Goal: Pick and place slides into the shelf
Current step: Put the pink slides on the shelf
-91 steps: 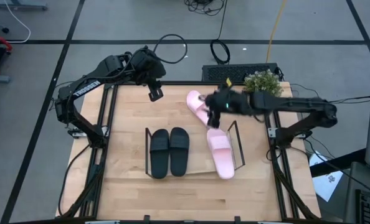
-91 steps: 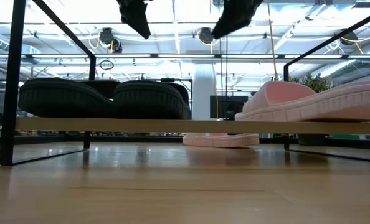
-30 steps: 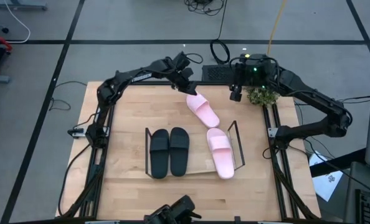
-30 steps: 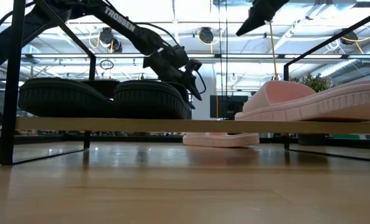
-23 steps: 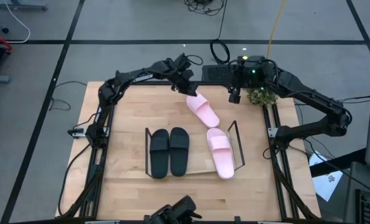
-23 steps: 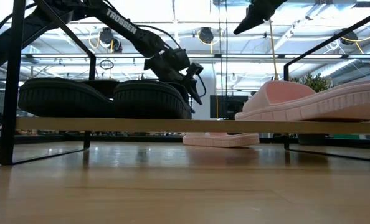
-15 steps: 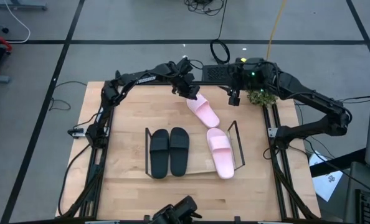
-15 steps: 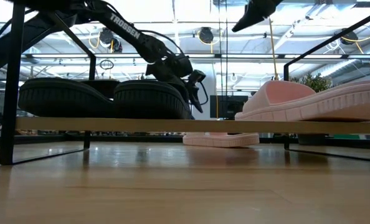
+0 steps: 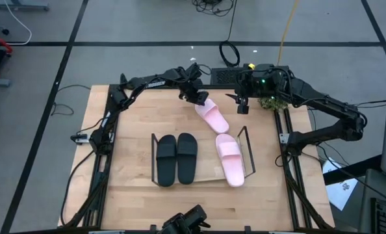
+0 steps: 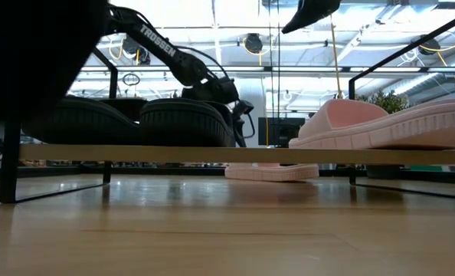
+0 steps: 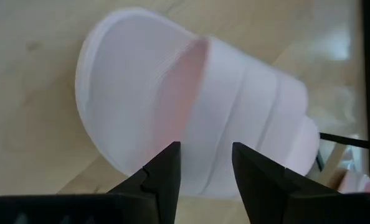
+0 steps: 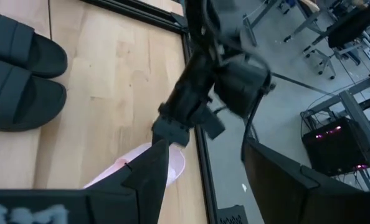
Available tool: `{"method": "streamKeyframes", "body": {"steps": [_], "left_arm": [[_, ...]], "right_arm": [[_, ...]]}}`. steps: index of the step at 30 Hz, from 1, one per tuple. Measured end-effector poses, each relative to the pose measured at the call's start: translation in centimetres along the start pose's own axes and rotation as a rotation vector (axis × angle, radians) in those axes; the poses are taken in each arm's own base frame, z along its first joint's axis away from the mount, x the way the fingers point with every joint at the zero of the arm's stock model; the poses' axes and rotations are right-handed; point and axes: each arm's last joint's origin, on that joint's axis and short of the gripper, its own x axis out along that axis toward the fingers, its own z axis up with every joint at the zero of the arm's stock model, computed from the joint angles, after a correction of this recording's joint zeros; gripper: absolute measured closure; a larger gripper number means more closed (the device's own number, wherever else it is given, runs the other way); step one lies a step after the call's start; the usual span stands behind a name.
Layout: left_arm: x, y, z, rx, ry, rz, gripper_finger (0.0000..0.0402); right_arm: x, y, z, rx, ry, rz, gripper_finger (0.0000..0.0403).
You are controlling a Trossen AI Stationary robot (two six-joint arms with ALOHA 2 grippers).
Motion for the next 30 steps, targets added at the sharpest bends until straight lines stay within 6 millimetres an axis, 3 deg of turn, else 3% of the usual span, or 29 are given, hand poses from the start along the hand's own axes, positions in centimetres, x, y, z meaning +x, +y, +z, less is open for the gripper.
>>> {"method": "streamKeyframes", "body": {"steps": [22, 30], "left_arm": [[-0.7, 1.6, 0.8, -0.054, -0.011, -0.005, 0.0252], [-0.1, 0.5, 0.3, -0.021, 0.037, -0.075, 0.0252]], "right_arm": [[0.0, 0.4, 0.2, 0.010, -0.006, 0.011, 0.0206], [0.0, 0.3, 0.3, 0.010, -0.013, 0.007, 0.0206]]}}
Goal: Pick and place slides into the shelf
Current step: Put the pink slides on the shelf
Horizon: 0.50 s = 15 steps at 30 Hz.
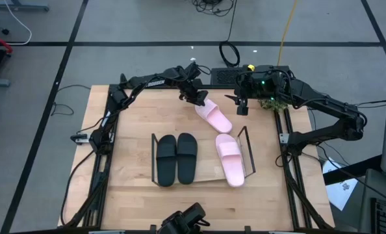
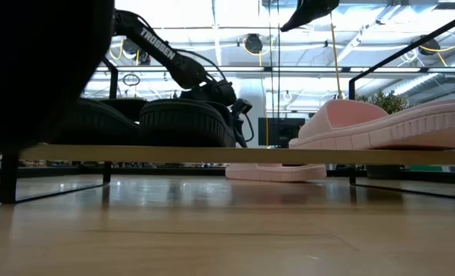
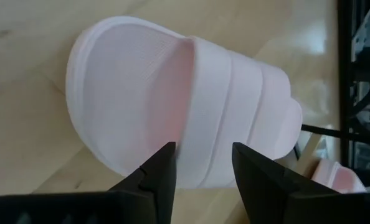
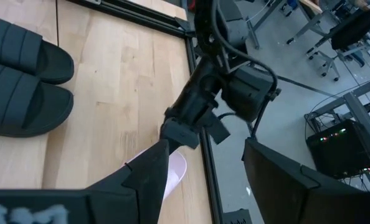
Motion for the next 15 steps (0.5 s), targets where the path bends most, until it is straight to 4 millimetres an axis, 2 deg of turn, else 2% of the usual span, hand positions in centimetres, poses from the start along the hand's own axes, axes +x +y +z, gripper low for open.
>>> {"method": "streamKeyframes", "body": {"steps": [15], "left_arm": [[0.11, 0.03, 0.03, 0.008, -0.035, 0.059, 0.0252]], "right_arm": [[0.00, -0.09, 0.19, 0.001, -0.021, -0.008, 0.0206]]}}
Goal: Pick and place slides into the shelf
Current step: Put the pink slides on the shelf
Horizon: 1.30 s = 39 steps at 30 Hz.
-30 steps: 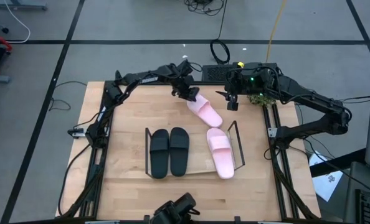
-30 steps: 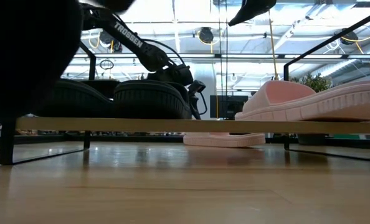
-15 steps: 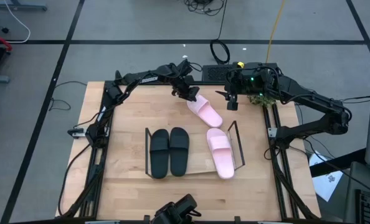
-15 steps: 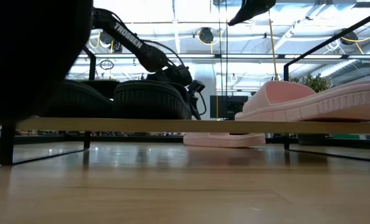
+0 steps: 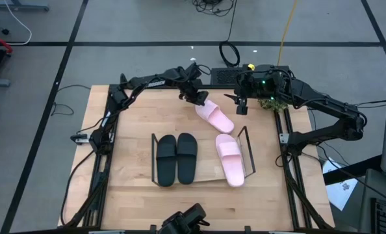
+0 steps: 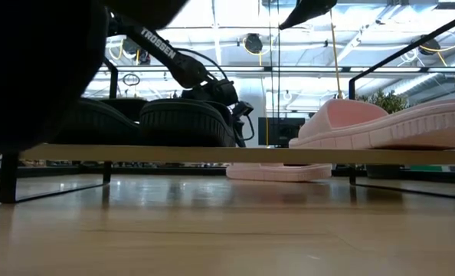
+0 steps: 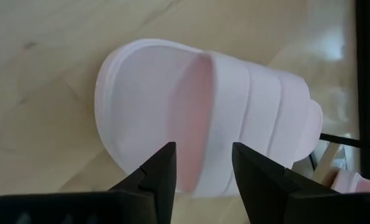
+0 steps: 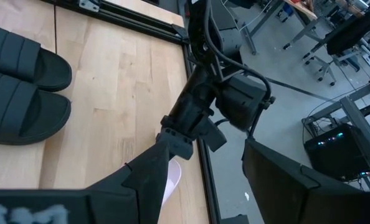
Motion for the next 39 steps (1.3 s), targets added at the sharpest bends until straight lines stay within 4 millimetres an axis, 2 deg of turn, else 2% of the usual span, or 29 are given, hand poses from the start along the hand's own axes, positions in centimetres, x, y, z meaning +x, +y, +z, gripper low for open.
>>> {"method": "streamKeyframes", "body": {"steps": [39], "left_arm": [[0.28, -0.42, -0.37, -0.001, 0.030, -0.027, 0.0252]], "right_arm": [[0.00, -0.10, 0.18, -0.007, -0.018, -0.009, 0.0206]]}}
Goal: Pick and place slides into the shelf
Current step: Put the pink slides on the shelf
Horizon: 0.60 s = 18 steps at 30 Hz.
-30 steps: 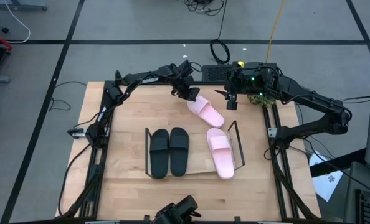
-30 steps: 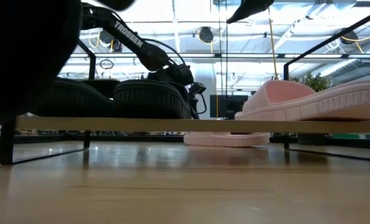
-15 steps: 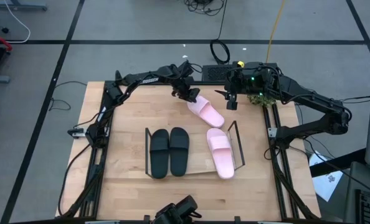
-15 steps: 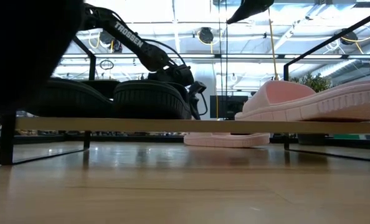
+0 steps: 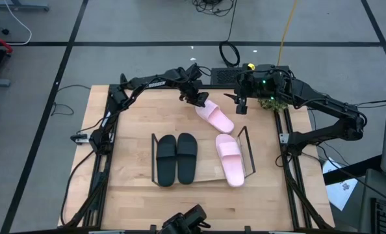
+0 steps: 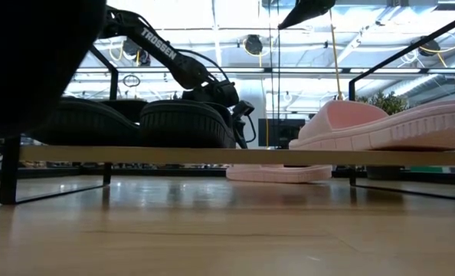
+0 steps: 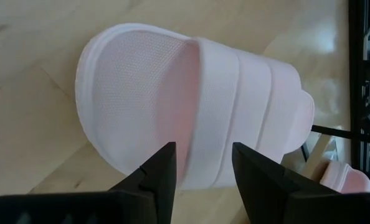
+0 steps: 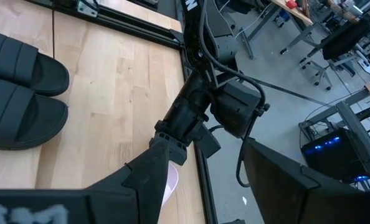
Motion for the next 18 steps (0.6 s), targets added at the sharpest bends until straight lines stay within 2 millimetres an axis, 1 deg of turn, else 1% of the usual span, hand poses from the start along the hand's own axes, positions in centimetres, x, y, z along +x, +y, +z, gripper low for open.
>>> {"method": "streamKeyframes", "body": {"steps": [11, 15, 18], "left_arm": [[0.00, -0.02, -0.06, 0.004, 0.012, -0.012, 0.0252], [-0.14, 0.09, 0.00, 0.008, 0.025, -0.037, 0.0252], [-0.19, -0.01, 0.00, 0.023, 0.048, -0.092, 0.0252]], "right_arm": [[0.01, -0.07, 0.12, -0.026, -0.012, -0.009, 0.0206], [0.00, -0.10, 0.15, -0.026, -0.014, -0.012, 0.0206], [0.01, -0.10, 0.14, -0.026, -0.013, -0.012, 0.0206]]}}
